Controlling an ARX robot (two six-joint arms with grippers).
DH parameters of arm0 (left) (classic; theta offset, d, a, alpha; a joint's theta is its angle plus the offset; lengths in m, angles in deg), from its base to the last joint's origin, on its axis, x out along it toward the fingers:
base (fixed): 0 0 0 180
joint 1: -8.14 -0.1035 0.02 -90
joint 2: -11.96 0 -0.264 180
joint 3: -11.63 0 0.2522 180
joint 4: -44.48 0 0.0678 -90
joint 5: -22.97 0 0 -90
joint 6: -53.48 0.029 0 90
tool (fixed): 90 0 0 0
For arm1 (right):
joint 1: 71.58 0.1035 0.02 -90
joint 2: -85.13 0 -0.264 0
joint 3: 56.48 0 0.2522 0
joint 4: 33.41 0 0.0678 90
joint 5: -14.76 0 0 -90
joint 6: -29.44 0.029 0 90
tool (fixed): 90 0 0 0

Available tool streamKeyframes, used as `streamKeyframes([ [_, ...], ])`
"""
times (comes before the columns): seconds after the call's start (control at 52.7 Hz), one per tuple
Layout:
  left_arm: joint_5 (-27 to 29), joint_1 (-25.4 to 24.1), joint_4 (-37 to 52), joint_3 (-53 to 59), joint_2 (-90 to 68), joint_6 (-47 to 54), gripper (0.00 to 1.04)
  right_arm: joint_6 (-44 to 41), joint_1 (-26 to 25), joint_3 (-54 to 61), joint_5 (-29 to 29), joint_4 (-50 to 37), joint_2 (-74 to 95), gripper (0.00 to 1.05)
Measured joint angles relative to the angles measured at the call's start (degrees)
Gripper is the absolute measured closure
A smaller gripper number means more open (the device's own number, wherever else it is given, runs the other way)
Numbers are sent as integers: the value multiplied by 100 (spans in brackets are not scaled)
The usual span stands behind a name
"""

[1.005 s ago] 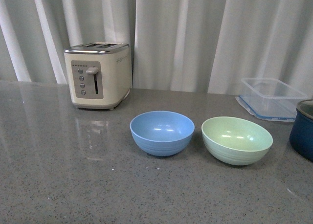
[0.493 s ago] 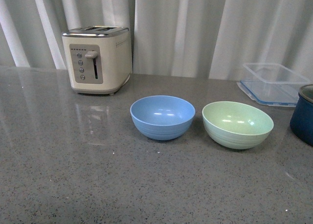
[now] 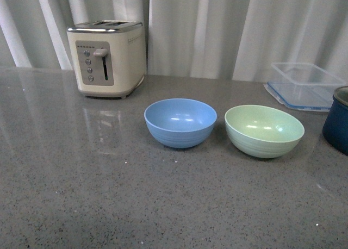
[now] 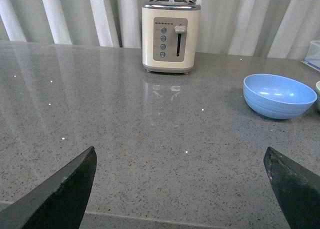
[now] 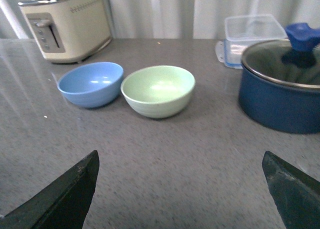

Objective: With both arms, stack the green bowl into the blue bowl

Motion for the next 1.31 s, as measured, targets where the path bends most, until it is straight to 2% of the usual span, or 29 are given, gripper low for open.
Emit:
streamKeyframes([
  [0.171, 0, 0, 0, 0, 0, 2, 7, 542, 240, -1314, 289, -455, 2361, 10],
  [0.303, 0, 0, 0, 0, 0, 2, 7, 833, 369, -2319, 28, -319, 4236, 10],
  [0.55, 0, 0, 0, 0, 0, 2, 7, 1434, 457, -3912, -520, -94, 6682, 10],
  [0.91, 0, 0, 0, 0, 0, 2, 7, 1451, 520, -5442, -1589, 157, 8555, 10],
  [1.1, 0, 0, 0, 0, 0, 2, 7, 1405, 485, -5670, -1784, 269, 8865, 10],
  [1.214, 0, 0, 0, 0, 0, 2, 7, 1399, 476, -5733, -1845, 348, 8961, 24],
  [1.308, 0, 0, 0, 0, 0, 2, 7, 1399, 466, -5812, -1856, 452, 9036, 43],
])
